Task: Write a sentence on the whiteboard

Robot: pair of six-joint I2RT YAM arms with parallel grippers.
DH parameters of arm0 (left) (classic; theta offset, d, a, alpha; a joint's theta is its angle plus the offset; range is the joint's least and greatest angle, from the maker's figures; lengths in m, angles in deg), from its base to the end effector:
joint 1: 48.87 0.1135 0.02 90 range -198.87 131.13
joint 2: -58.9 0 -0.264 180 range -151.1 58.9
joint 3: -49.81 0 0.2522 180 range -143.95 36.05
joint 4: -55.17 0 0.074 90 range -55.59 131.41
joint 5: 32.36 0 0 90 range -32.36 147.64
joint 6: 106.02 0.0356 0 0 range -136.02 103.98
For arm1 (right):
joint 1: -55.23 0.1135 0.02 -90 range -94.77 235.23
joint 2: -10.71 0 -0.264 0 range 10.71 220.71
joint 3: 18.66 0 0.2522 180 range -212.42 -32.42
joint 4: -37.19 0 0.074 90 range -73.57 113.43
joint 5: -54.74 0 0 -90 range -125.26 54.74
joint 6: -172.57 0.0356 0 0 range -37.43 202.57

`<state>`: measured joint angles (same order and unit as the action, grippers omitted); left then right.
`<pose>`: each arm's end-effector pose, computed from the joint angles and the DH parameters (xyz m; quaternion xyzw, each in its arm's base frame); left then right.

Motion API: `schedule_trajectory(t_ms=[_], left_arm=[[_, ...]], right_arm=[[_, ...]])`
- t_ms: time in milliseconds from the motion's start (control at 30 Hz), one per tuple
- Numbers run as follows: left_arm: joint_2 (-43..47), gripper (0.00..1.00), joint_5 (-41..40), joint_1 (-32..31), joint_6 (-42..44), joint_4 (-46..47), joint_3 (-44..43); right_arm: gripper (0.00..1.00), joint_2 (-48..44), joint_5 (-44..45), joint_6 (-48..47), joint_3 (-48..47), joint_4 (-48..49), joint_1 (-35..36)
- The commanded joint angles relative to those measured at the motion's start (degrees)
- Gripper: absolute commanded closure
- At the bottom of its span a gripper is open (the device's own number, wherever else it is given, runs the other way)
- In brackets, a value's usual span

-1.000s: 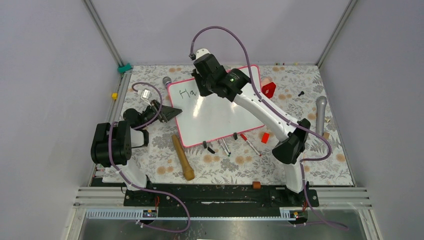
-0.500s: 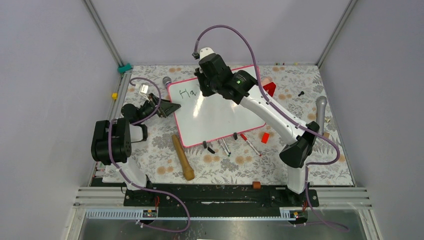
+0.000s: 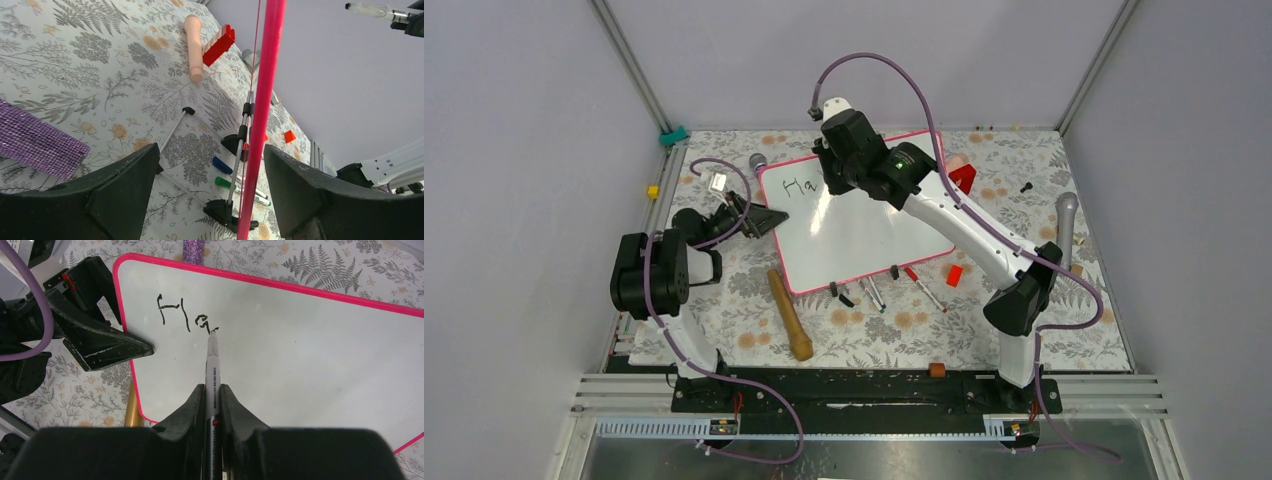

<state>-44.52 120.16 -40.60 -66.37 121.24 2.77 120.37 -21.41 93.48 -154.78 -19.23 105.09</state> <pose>0.3114 0.0133 0.1755 0.0760 0.6748 -0.5469 0.4896 0.2829 0.3222 0.4203 -0.2297 0.8305 0.1612 0.4812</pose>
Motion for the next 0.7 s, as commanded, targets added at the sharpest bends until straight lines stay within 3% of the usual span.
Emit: schedule_trajectory(t_ms=[0,200,667], left_arm=[[-0.69,0.21,2.38,-2.0,3.71,4.14,-1.54],[-0.01,0.18,2.62,-2.47,4.79,4.19,-1.36],[-2.54,0.08,7.25,-2.08,1.02,4.23,-12.74]], right_arm=[[1.0,-3.83,-0.55,-0.01,2.06,3.0,0.16],[1.0,-5.39,-0.85,0.07,4.59,4.84,0.14],[1.0,-9.55,-0.64,-0.01,8.53,7.03,0.05]])
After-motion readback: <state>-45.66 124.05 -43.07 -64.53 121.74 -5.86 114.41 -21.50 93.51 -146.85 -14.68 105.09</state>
